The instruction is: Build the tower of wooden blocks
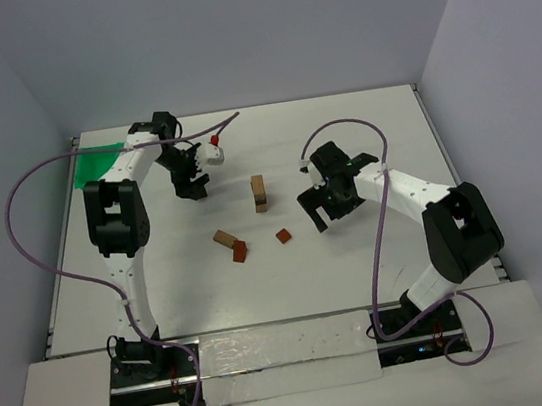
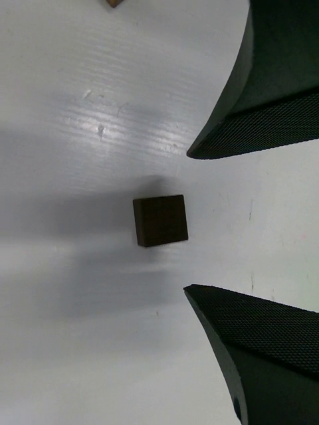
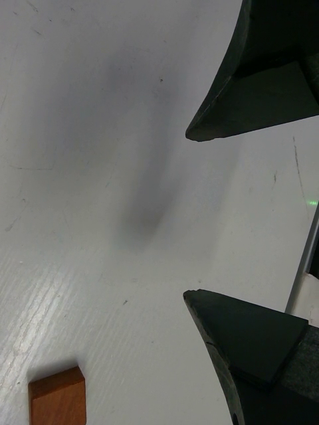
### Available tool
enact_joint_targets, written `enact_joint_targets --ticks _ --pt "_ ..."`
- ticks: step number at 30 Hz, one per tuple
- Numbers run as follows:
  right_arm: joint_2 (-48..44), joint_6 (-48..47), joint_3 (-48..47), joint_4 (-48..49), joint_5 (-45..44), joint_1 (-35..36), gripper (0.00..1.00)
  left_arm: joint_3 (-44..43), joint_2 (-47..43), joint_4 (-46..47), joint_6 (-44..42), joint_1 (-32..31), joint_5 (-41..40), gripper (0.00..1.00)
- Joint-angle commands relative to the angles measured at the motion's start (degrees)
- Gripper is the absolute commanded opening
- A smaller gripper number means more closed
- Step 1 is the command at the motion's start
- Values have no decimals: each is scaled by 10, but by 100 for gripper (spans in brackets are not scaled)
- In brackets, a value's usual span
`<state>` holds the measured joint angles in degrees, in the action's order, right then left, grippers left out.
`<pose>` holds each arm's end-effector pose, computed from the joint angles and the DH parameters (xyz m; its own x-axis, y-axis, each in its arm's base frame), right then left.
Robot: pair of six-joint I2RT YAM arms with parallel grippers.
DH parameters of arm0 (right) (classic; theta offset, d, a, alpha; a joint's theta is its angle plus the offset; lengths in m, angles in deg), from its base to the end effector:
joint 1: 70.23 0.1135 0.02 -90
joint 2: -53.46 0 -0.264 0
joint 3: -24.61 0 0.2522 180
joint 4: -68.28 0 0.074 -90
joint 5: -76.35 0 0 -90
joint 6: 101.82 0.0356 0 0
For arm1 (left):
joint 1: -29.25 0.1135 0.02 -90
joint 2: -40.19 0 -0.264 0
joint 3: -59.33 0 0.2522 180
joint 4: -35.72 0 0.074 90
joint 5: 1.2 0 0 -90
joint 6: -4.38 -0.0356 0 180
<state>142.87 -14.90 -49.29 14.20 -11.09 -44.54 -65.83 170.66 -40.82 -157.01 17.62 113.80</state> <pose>0.2683 0.1308 0.2074 -0.8193 -0.4537 -0.3505 -0.4918 0.8704 0.0231 0.4451 -0.1070 0.1858 -0.0807 0.8935 -0.4417 0.9959 0.0903 0.0008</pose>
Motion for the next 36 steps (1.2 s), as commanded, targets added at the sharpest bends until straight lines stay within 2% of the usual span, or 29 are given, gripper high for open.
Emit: enact_joint_targets --ticks 1,12,25,32,36 --pt "6 -3 -27 -9 -8 -5 100 -33 5 23 -13 1 42 82" --pt "15 -3 -33 -11 -10 -5 100 14 -3 97 23 -2 30 80" --pt "16 -3 -31 -7 -14 -5 100 56 -11 126 54 -19 23 75" --pt "13 -4 -33 -11 -11 -5 100 112 -27 189 98 -28 1 65" --pt "11 -6 -30 -8 -8 -5 100 131 -40 209 126 -34 -10 47"
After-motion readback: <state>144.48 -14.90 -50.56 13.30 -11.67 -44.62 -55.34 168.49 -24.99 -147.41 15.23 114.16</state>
